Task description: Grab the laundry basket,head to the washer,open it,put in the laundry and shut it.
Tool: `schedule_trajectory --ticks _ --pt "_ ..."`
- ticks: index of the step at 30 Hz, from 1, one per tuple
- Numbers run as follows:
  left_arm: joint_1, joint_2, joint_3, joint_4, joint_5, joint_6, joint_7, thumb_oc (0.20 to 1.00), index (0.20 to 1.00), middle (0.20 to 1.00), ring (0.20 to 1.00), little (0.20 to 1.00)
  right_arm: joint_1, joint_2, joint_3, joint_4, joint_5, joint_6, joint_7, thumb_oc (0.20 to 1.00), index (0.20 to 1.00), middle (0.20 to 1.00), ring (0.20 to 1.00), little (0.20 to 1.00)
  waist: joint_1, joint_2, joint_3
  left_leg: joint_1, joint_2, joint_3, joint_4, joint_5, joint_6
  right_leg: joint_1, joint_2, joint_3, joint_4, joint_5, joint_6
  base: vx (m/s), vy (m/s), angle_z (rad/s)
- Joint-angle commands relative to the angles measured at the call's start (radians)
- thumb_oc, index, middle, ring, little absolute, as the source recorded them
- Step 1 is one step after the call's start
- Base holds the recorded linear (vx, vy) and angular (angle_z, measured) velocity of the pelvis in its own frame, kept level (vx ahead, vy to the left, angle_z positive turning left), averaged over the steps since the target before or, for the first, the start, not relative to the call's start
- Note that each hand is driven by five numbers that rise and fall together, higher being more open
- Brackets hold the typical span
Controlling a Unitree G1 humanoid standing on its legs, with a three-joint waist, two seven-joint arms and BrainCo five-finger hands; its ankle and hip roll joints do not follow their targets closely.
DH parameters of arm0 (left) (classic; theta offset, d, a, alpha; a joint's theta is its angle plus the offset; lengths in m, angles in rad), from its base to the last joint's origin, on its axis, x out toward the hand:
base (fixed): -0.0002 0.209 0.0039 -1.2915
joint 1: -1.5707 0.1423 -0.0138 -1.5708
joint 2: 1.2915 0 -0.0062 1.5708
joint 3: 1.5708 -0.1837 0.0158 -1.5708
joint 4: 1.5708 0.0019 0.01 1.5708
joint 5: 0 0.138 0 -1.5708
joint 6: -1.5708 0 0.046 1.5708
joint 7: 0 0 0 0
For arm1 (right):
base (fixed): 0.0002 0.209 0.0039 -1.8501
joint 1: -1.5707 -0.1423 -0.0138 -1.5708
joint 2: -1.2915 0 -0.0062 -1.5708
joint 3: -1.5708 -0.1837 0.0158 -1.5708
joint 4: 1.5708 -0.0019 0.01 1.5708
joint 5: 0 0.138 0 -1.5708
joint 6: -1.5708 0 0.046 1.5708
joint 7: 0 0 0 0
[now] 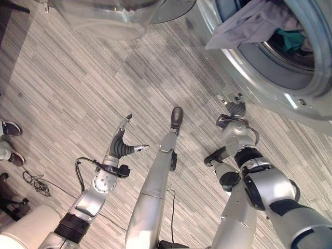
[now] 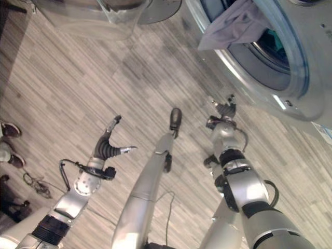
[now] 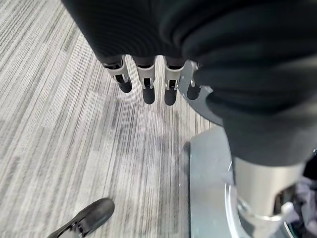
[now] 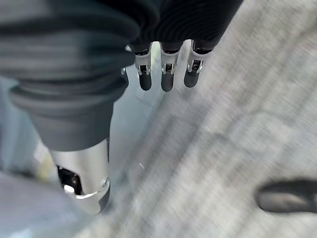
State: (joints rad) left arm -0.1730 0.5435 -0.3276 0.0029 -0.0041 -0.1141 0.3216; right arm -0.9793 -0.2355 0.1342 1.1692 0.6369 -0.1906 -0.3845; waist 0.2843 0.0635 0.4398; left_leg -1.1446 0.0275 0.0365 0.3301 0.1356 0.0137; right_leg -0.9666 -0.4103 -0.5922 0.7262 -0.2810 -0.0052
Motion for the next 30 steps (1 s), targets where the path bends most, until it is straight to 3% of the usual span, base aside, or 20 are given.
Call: schedule_trajectory --ticks 1,13,23,24,25,28,30 --pt "0.046 0.005 -0.031 -0.074 -0.065 -0.059 0.017 1.0 1.0 1.0 1.0 1.0 0.015 -0.055 -0.015 -0.023 0.058 -0.031 0.013 1.0 1.0 1.0 1.0 1.0 0.046 0.078 -0.001 -0.028 -0.033 0.027 -0.044 -0.078 -0.028 0.056 0.049 0.029 0.005 -0.147 -0.013 0.04 0.015 0.14" --pt "0.011 0.005 -0.073 -0.091 -0.116 -0.1 0.027 1.0 1.0 1.0 1.0 1.0 -0.147 -0.259 -0.053 0.027 0.099 -0.071 -0.041 1.0 1.0 1.0 1.0 1.0 0.128 0.097 -0.012 -0.08 -0.063 0.011 -0.016 -0.092 -0.022 0.031 0.001 0.004 0.07 -0.18 0.005 0.04 -0.009 0.14" --pt "-0.02 0.007 -0.078 -0.135 -0.171 -0.124 0.004 1.0 1.0 1.0 1.0 1.0 -0.237 -0.348 -0.03 0.072 0.191 -0.065 0.031 1.0 1.0 1.0 1.0 1.0 0.157 0.092 -0.011 -0.15 -0.08 -0.003 0.032 -0.107 -0.022 -0.011 -0.032 -0.013 0.144 -0.209 0.009 0.03 -0.012 0.09" --pt "-0.024 0.012 -0.076 -0.145 -0.17 -0.127 -0.004 1.0 1.0 1.0 1.0 1.0 -0.26 -0.364 -0.025 0.07 0.224 -0.071 0.054 0.831 0.831 0.831 0.831 0.831 0.166 0.091 -0.015 -0.159 -0.083 -0.005 0.038 -0.106 -0.023 -0.014 -0.037 -0.019 0.154 -0.214 0.011 0.02 -0.011 0.13" --pt "-0.024 0.012 -0.076 -0.146 -0.17 -0.126 -0.005 1.0 1.0 1.0 1.0 1.0 -0.261 -0.365 -0.025 0.072 0.229 -0.072 0.059 0.598 0.598 0.598 0.598 0.598 0.165 0.092 -0.015 -0.161 -0.084 -0.006 0.039 -0.106 -0.023 -0.015 -0.038 -0.02 0.155 -0.215 0.011 0.02 -0.005 0.12" --pt "-0.018 0.021 -0.071 -0.151 -0.18 -0.13 -0.011 1.0 1.0 1.0 1.0 1.0 -0.288 -0.384 -0.011 0.046 0.266 -0.093 0.078 0.313 0.313 0.313 0.313 0.313 0.173 0.083 -0.025 -0.167 -0.087 -0.007 0.039 -0.103 -0.023 -0.016 -0.044 -0.029 0.166 -0.217 0.012 0.01 0.003 0.06" --pt "-0.014 0.025 -0.07 -0.153 -0.182 -0.13 -0.015 1.0 1.0 1.0 1.0 1.0 -0.296 -0.39 -0.009 0.042 0.278 -0.1 0.083 0.209 0.209 0.209 0.209 0.209 0.173 0.08 -0.029 -0.168 -0.088 -0.008 0.039 -0.103 -0.023 -0.015 -0.044 -0.032 0.165 -0.216 0.012 0.0 -0.003 0.02"
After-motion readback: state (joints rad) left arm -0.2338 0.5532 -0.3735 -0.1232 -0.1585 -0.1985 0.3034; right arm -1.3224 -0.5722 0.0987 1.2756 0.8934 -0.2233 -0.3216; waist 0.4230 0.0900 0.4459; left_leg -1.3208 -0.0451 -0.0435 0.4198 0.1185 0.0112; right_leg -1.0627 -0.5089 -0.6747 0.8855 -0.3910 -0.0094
